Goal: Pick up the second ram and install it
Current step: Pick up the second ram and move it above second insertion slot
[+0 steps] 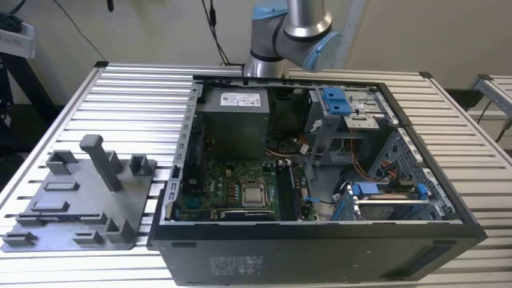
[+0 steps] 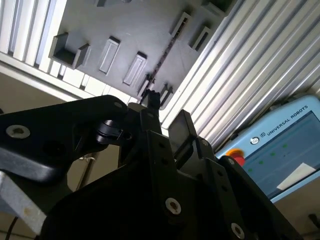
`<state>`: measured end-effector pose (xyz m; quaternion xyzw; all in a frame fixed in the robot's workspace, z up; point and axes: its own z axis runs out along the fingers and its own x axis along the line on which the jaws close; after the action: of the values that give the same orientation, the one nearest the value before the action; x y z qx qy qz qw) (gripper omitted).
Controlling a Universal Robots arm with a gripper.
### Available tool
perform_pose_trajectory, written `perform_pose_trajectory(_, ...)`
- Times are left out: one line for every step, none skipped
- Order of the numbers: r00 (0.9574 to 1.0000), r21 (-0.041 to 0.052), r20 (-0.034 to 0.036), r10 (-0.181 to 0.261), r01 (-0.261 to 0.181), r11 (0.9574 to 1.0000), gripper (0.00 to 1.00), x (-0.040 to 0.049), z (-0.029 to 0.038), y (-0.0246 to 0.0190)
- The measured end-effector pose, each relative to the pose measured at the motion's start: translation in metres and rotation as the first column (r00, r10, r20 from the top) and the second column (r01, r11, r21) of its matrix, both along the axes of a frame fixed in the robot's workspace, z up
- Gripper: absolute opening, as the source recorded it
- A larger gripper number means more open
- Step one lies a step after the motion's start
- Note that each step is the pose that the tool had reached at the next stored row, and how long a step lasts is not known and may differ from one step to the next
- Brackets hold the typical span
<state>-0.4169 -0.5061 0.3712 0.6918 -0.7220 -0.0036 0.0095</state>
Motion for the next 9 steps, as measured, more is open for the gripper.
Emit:
perform_pose_trajectory(1.0000,0.0000,0.0000,0.000,0.000,1.0000,0.36,0.0000,0.0000,0.0000)
perform_pose_trajectory(1.0000,0.0000,0.0000,0.000,0.000,1.0000,0.36,0.0000,0.0000,0.0000)
perform_pose_trajectory(1.0000,-0.0001,0.0000,0.000,0.000,1.0000,0.36,0.0000,-0.0001,0.0000)
perform_pose_trajectory(1.0000,0.0001,0.0006,0.000,0.000,1.0000,0.36,0.0000,-0.0002,0.0000)
perform_pose_trajectory(1.0000,0.0047,0.0023,0.000,0.000,1.0000,0.36,-0.0001,-0.0006,0.0001)
perform_pose_trajectory(1.0000,0.0099,0.0031,0.000,0.000,1.0000,0.36,-0.0001,-0.0012,0.0001)
perform_pose_trajectory(1.0000,0.0107,0.0034,0.000,0.000,0.9999,0.36,-0.0001,-0.0022,0.0001)
perform_pose_trajectory(1.0000,0.0108,0.0033,0.000,0.000,0.9999,0.36,-0.0002,-0.0032,0.0001)
perform_pose_trajectory(1.0000,0.0107,0.0030,0.001,-0.001,0.9999,0.36,-0.0001,-0.0038,0.0001)
